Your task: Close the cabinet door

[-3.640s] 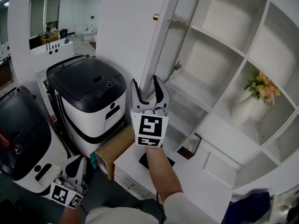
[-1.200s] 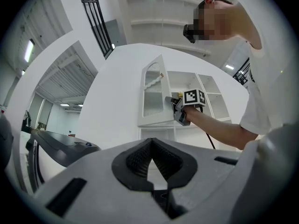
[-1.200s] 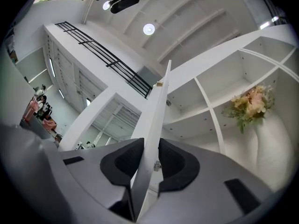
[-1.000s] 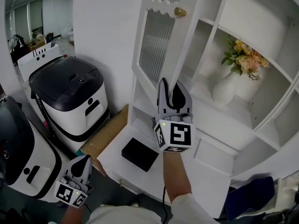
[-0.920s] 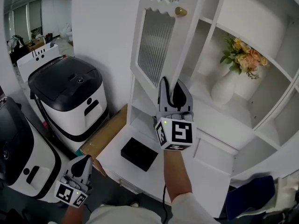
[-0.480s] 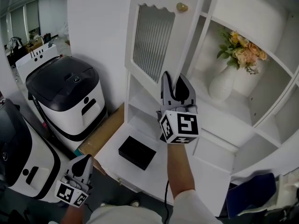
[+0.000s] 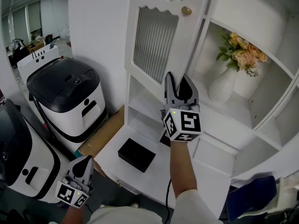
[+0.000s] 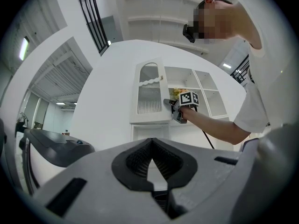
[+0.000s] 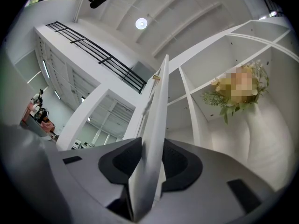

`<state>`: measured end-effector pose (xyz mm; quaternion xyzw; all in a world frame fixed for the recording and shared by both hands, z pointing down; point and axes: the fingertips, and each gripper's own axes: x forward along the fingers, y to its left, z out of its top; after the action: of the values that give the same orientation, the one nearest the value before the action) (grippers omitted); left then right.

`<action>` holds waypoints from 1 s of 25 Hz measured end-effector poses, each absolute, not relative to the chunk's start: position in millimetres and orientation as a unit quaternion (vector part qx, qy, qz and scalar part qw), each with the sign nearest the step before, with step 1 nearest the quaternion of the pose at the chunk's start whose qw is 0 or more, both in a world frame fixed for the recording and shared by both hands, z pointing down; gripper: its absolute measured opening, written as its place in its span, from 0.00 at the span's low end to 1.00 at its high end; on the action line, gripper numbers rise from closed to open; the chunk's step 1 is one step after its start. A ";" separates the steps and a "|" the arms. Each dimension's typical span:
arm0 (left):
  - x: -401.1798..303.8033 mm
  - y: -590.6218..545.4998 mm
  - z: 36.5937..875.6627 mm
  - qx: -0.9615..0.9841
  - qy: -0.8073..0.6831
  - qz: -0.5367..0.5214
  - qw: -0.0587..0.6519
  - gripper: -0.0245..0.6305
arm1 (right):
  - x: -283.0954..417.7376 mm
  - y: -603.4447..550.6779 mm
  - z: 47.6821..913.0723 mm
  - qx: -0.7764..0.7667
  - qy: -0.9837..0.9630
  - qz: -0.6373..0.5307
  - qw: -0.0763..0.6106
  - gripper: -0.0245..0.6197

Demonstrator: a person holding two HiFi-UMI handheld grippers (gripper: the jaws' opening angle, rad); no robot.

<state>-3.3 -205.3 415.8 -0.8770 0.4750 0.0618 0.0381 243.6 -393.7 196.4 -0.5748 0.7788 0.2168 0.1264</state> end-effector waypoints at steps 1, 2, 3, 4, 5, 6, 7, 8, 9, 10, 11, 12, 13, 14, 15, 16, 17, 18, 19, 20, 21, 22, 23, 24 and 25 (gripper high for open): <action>-2.7 -205.4 415.8 -0.877 0.475 0.062 0.039 0.04 | 244.7 -394.6 196.3 -0.576 0.778 0.217 0.126 0.21; -2.1 -205.4 415.7 -0.877 0.475 0.062 0.039 0.04 | 245.7 -395.4 196.2 -0.576 0.778 0.218 0.126 0.22; -1.5 -205.3 415.7 -0.877 0.475 0.062 0.039 0.04 | 246.7 -396.2 196.0 -0.577 0.777 0.218 0.126 0.22; -1.0 -205.3 415.5 -0.876 0.476 0.063 0.040 0.04 | 247.9 -397.1 196.0 -0.578 0.776 0.218 0.126 0.22; -0.6 -205.4 415.4 -0.876 0.476 0.062 0.040 0.04 | 249.2 -398.1 196.0 -0.579 0.775 0.218 0.126 0.22; -0.2 -205.5 415.2 -0.876 0.477 0.062 0.040 0.04 | 250.6 -399.1 196.1 -0.580 0.775 0.218 0.126 0.22; 0.1 -205.6 415.0 -0.876 0.477 0.062 0.040 0.04 | 251.8 -400.0 196.2 -0.580 0.774 0.218 0.126 0.23; 0.2 -205.8 414.8 -0.875 0.478 0.061 0.041 0.04 | 252.7 -400.9 196.4 -0.581 0.774 0.218 0.125 0.23; 0.4 -206.1 414.6 -0.875 0.478 0.061 0.041 0.04 | 253.5 -401.8 196.5 -0.582 0.774 0.218 0.124 0.23; 0.8 -206.6 414.4 -0.875 0.479 0.061 0.041 0.04 | 254.4 -402.7 196.5 -0.582 0.773 0.219 0.123 0.23; 1.5 -207.1 414.3 -0.875 0.479 0.062 0.042 0.04 | 255.6 -403.7 196.4 -0.583 0.773 0.219 0.122 0.24; 2.5 -207.6 414.1 -0.875 0.479 0.062 0.042 0.04 | 256.8 -404.8 196.5 -0.583 0.773 0.220 0.121 0.24; 3.6 -207.9 414.0 -0.875 0.478 0.062 0.042 0.04 | 258.0 -406.0 196.6 -0.584 0.772 0.220 0.120 0.24; 4.5 -208.0 414.2 -0.875 0.478 0.061 0.042 0.04 | 259.2 -407.0 196.8 -0.584 0.772 0.219 0.120 0.24; 5.2 -208.0 414.4 -0.875 0.479 0.061 0.042 0.04 | 260.4 -407.9 196.8 -0.584 0.772 0.219 0.121 0.24; 5.7 -208.0 414.5 -0.875 0.479 0.061 0.042 0.04 | 261.7 -408.8 196.7 -0.584 0.772 0.219 0.121 0.24; 6.0 -208.0 414.6 -0.874 0.480 0.062 0.041 0.04 | 263.2 -409.7 196.7 -0.584 0.772 0.219 0.121 0.25; 6.2 -208.0 414.8 -0.874 0.481 0.062 0.041 0.04 | 264.9 -410.8 196.6 -0.585 0.772 0.219 0.121 0.25; 6.5 -208.2 415.0 -0.873 0.482 0.062 0.041 0.04 | 266.6 -411.8 196.5 -0.586 0.771 0.218 0.121 0.25; 6.6 -208.3 415.3 -0.873 0.483 0.062 0.041 0.04 | 268.2 -412.8 196.4 -0.588 0.769 0.218 0.121 0.25; 6.5 -208.3 415.6 -0.872 0.483 0.062 0.041 0.04 | 269.7 -413.7 196.5 -0.591 0.767 0.218 0.121 0.26; 6.4 -208.3 416.0 -0.872 0.484 0.062 0.041 0.04 | 271.0 -414.4 196.7 -0.593 0.766 0.218 0.122 0.26; 6.2 -208.4 416.5 -0.871 0.485 0.062 0.041 0.04 | 272.2 -415.2 196.8 -0.595 0.764 0.218 0.123 0.26; 6.2 -208.8 417.0 -0.871 0.485 0.062 0.041 0.04 | 273.3 -416.2 196.9 -0.597 0.762 0.217 0.125 0.26; 6.3 -209.3 417.6 -0.871 0.486 0.062 0.040 0.04 | 274.4 -417.2 197.0 -0.597 0.762 0.216 0.129 0.27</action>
<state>6.3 -209.3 417.6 -0.8709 0.4859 0.0621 0.0399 274.4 -417.2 197.0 -0.5975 0.7616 0.2155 0.1287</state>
